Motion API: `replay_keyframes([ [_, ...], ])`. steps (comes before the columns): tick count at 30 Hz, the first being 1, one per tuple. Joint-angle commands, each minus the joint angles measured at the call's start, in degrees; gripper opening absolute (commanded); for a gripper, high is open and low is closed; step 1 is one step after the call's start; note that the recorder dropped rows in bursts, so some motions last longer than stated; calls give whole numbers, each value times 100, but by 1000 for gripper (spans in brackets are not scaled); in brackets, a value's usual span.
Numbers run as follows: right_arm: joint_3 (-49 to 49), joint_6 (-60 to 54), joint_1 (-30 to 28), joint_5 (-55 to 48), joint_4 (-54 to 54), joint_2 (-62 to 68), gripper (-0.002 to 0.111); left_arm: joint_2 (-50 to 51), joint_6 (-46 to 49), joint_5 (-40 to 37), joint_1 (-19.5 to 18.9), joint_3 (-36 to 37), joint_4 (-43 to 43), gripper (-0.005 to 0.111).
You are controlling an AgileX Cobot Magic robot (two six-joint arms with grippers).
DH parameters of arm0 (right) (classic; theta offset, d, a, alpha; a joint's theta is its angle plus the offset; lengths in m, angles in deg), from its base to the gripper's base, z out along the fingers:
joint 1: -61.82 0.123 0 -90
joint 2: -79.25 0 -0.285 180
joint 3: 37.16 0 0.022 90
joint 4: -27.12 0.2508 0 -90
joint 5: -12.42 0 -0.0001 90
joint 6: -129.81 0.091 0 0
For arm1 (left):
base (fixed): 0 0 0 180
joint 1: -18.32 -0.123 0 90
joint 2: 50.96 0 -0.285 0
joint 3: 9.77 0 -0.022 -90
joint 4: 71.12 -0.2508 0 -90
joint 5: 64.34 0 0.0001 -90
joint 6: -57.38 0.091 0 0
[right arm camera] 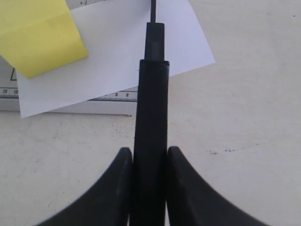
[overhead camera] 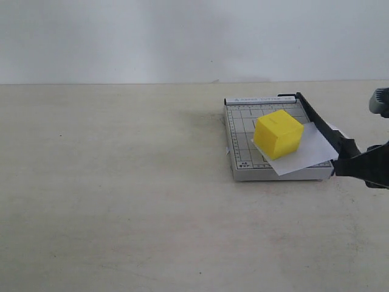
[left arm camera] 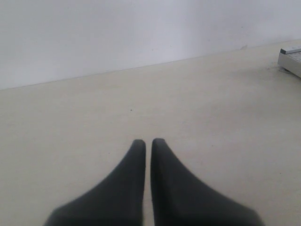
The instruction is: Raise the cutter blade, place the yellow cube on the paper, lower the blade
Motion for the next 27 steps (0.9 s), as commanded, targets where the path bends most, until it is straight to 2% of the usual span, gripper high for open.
replay_keyframes([
  [1, -351, 37, 4, -492, 54, 76, 0, -17, 35, -7, -7, 23, 61, 4],
  [10, -757, 319, 4, -67, 54, 76, 0, -17, 35, -7, -7, 23, 61, 4],
  [27, -815, 321, 4, -233, 54, 113, 0, -17, 35, -7, -7, 23, 61, 4],
])
